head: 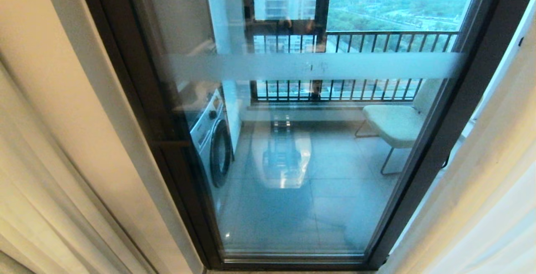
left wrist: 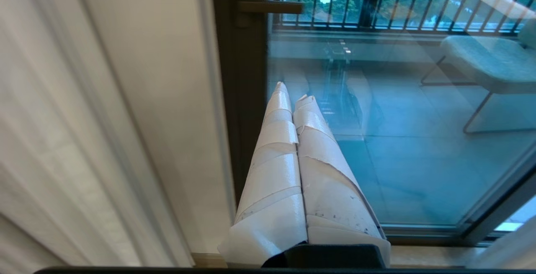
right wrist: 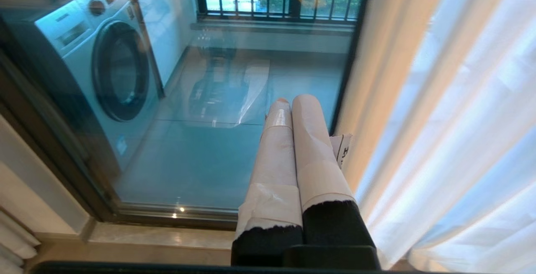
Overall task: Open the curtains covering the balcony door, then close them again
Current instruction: Pull the inner curtains open on both sides
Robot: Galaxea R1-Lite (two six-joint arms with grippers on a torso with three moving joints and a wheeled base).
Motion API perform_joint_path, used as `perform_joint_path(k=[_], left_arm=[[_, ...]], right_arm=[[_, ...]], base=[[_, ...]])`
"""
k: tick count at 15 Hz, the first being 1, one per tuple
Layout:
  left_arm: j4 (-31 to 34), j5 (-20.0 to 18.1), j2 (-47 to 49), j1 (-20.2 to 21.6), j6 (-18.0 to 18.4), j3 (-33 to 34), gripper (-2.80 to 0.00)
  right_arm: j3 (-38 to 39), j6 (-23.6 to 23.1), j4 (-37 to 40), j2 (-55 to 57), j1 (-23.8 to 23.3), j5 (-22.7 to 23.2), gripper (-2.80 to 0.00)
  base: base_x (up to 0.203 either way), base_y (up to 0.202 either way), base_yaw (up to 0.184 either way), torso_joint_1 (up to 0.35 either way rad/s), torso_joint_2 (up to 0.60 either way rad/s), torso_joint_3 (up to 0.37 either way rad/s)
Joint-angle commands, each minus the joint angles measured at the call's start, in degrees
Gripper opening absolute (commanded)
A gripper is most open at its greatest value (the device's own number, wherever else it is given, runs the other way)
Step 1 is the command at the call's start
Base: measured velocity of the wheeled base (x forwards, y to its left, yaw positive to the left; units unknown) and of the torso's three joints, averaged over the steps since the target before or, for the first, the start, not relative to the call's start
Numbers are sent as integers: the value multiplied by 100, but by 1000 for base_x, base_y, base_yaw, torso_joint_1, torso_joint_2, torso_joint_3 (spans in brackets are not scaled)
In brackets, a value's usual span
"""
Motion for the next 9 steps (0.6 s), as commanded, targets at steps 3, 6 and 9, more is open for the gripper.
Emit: perform_joint_path(k=[3,6,9], left_arm=[[-5,0,-10,2,-4,0,-280],[-5,-9,-10,2,-4,0,-280],[-5,-9,-10,2,-4,0,-280]], right_arm=[[0,-5,-2,-2,-3,2,-280],[0,-5,-2,-2,5,2,-280],[0,-5,-2,-2,5,2,-280]], base=[[0,-192,-1,2,2,0],[0,-191,0,1,4,2],[0,-192,1,0,1,3]])
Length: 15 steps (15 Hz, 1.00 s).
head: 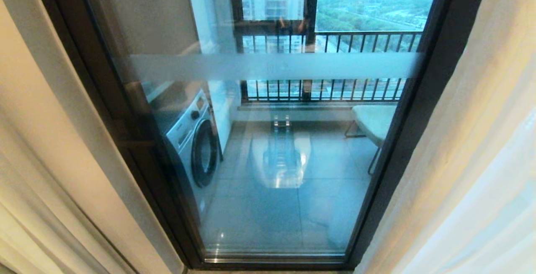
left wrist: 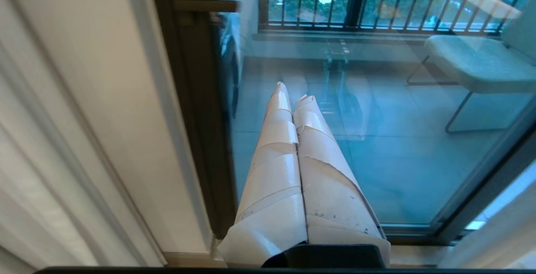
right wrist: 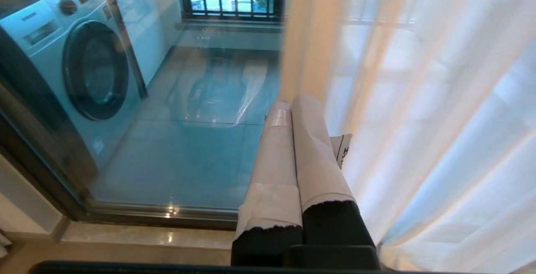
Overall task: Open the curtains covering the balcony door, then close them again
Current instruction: Pull the inner curtains open on both sides
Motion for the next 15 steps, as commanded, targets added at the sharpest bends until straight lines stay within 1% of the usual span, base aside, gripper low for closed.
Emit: perform_joint_path(k=[1,13,15], left_arm=[[-2,2,-10,0,1,0,-280],[-2,-7,-10,0,6,0,-280],[-2,-6,-10,0,6,0,-280]], right_arm=[[0,-3,-1,-2,4,2,-280],[0,-3,-1,-2,4,2,-280],[0,-3,-1,-2,-2,2,-280]], base=[[0,-191,4,-2,-2,2],[0,-190,3,3,2,2],[0,-139,3,-1,2,4]])
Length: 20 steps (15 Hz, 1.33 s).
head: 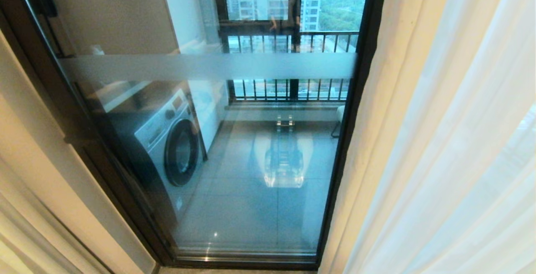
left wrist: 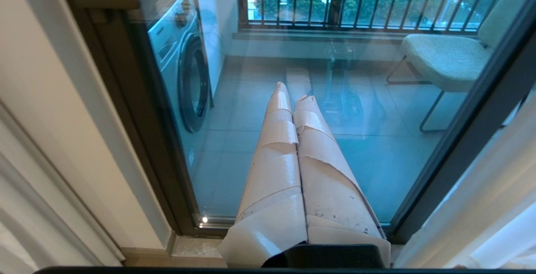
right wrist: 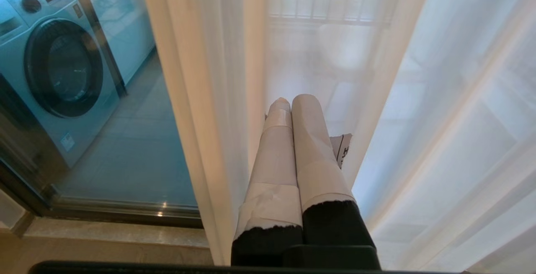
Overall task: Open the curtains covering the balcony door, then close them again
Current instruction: Pull the inner curtains open on both sides
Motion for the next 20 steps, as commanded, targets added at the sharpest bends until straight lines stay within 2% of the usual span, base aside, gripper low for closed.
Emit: perform_joint_path(k=[1,16,20], left_arm=[[-5,3,-7,-1,-8,0,-280],[-5,14,-7,-1,-20,0,-280],[-5,14,-7,-1,-29,0,-280]], right_arm=[[0,-3,-1,-2,-5,2,-280],[0,67,-1,-2,-5,-16,-280],[-9,-52,17,-2,-6,19,-280]], base=[[0,-61,2,-2,6,3],[0,0,0,0,0,0],[0,0,0,0,0,0]])
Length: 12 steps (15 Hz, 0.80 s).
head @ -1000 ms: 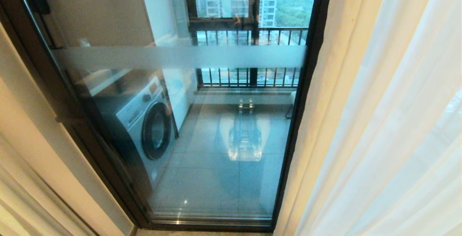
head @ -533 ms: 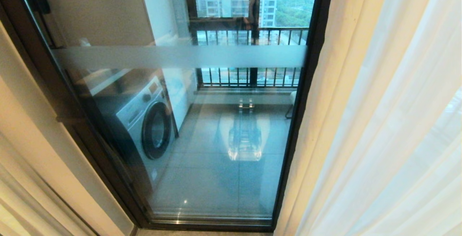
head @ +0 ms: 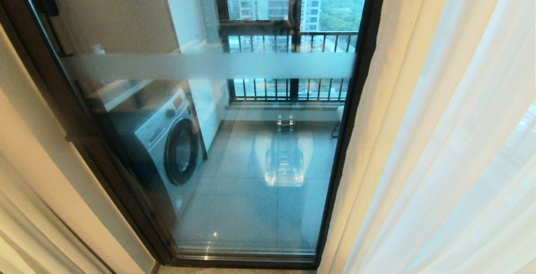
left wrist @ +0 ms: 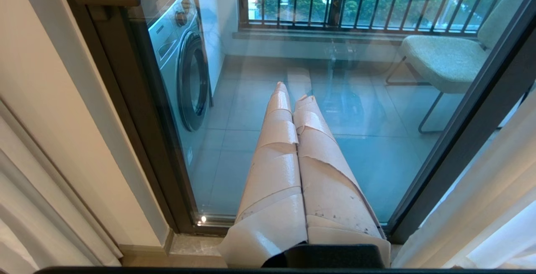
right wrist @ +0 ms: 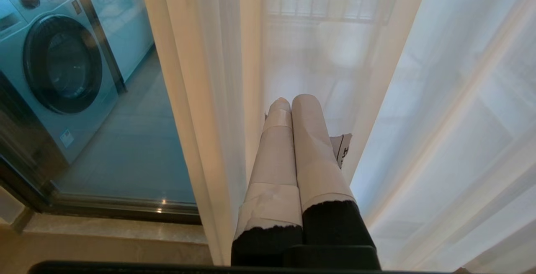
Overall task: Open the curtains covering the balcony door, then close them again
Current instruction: Pull the inner curtains open on both sides
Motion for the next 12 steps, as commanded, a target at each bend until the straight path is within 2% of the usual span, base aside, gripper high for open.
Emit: perform_joint_path(k=[1,2,4,6,9,12], left_arm=[[-2,1,-5,2,-3,0,-280],[-2,1,-5,2,-1,0,-280],[-2,1,-5,2,-3,0,-280],[-2,1,-5,2,-3,0,-280],[-2,1,-5,2,-3,0,-280],[-2,1,-5,2,-3,0,-280]], right_arm=[[5,-71,-44,-2,-3,10,-280],[1,-143,-48,-2,1,37,-280],[-24,-633,-139,3,-1,237,-280],[-375,-672,-267,357,-1,557,-280],[-1025,-703,-602,1530,52,1248,-280],[-1972,-707,-1210,3193,134,1842,-280]], base=[[0,0,0,0,0,0],[0,0,0,0,0,0],[0,0,0,0,0,0],[0,0,0,0,0,0],[0,0,0,0,0,0],[0,0,0,0,0,0]])
